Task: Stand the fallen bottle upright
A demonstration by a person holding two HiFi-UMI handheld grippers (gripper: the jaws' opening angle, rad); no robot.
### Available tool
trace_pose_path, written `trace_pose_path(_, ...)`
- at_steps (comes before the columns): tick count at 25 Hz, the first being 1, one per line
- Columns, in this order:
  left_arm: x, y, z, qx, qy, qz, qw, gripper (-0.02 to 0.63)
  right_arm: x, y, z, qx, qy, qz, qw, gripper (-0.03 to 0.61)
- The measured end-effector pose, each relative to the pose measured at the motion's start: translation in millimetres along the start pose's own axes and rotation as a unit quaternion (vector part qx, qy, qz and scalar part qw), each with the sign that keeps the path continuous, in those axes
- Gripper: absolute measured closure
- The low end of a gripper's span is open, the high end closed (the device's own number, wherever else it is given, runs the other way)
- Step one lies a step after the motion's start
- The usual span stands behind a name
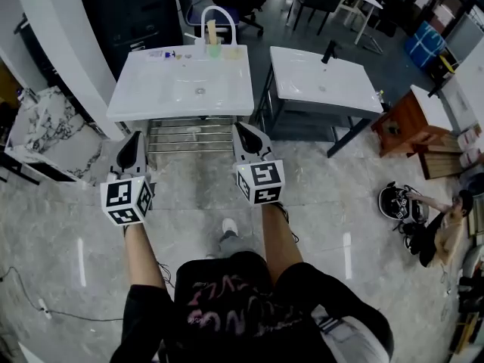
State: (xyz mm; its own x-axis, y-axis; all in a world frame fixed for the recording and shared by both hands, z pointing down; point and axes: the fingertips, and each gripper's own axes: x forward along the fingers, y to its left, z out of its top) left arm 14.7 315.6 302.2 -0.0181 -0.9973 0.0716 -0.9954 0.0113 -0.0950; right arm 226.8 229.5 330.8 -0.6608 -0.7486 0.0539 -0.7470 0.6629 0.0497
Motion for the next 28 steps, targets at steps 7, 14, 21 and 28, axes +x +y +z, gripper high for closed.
trace_pose_path(7, 30.6, 5.1, -10.1, -0.015, 0.008, 0.004, 0.9998, 0.597, 29.5, -15.8, -10.3, 0.001, 0.004, 0.007, 1.000, 0.565)
trace_pose_path(14, 79.9, 18.5, -15.8, -0.009, 0.028, 0.024, 0.9993, 0.597, 83.8, -44.4, -18.3, 0.008, 0.011, 0.025, 1.000, 0.565)
trace_pose_path(21, 125.3, 28.1, -2.0, -0.005, 0.031, 0.052, 0.9982, 0.597, 138.0, -80.0, -4.5, 0.010, 0.002, 0.050, 0.999, 0.565)
trace_pose_path(28, 148.1, 31.9, 2.0, 0.012, 0.043, 0.058, 0.9973, 0.597, 168.5, -86.1, -0.5, 0.014, -0.004, 0.073, 0.997, 0.565)
